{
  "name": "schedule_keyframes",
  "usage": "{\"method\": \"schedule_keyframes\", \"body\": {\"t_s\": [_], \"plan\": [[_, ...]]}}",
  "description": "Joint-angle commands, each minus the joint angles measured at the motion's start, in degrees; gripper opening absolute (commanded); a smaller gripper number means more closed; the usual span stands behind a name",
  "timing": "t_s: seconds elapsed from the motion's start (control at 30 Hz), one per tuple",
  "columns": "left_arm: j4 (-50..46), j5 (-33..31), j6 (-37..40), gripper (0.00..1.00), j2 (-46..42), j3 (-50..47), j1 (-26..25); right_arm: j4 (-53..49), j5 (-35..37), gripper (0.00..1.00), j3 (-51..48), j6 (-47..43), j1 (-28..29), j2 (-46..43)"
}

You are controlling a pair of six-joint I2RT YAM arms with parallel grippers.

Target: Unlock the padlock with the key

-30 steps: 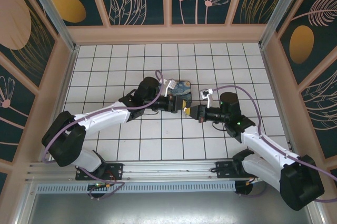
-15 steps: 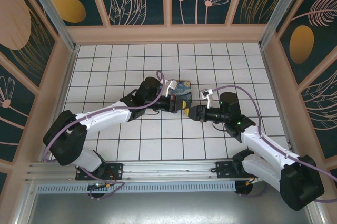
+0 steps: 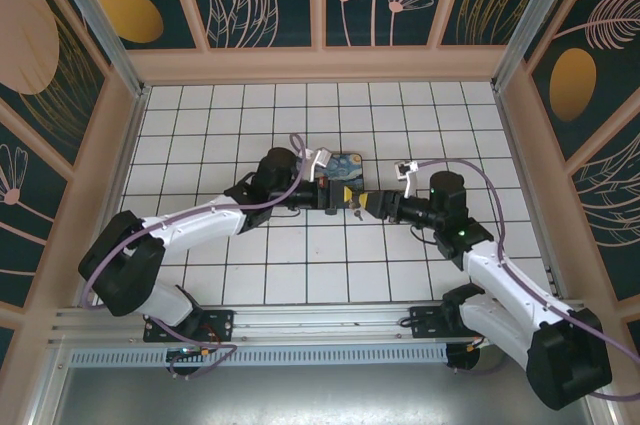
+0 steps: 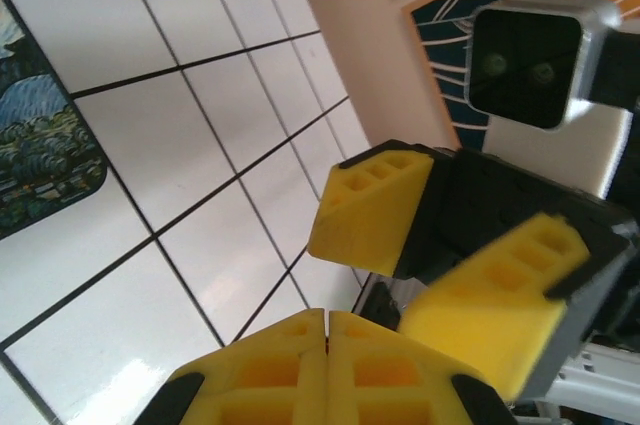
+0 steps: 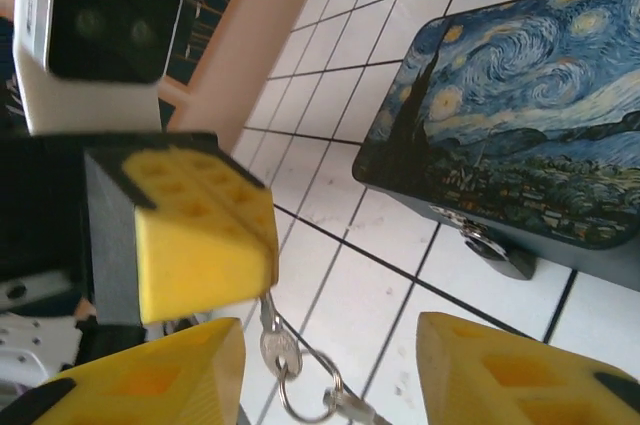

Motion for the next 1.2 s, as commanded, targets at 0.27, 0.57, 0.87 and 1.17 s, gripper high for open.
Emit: {"method": "schedule_keyframes", "body": {"t_s": [0.27,0.57,0.87,1.17], "plan": [[20.67,2.48,-11.54,0.00,-3.29,-6.15,3.37,18.43,-5.67,0.40,0.32,10.38,0.78,5.37],[28.79,1.63,-15.89,0.00,-2.29,-8.00,3.46,25.54,-5.44,0.39,0.40,14.29,2.77,7.97],[31.07,-0.69,-16.61,0.00,-3.25,-9.64,3.48,33.35,-5.85,0.36,-1.25,19.13,4.10,9.25],[35.46,-2.51,-18.62,0.00,-3.39,-11.52,3.50,34.10,-4.93,0.34,-1.84,19.87,5.45,9.96]]}}
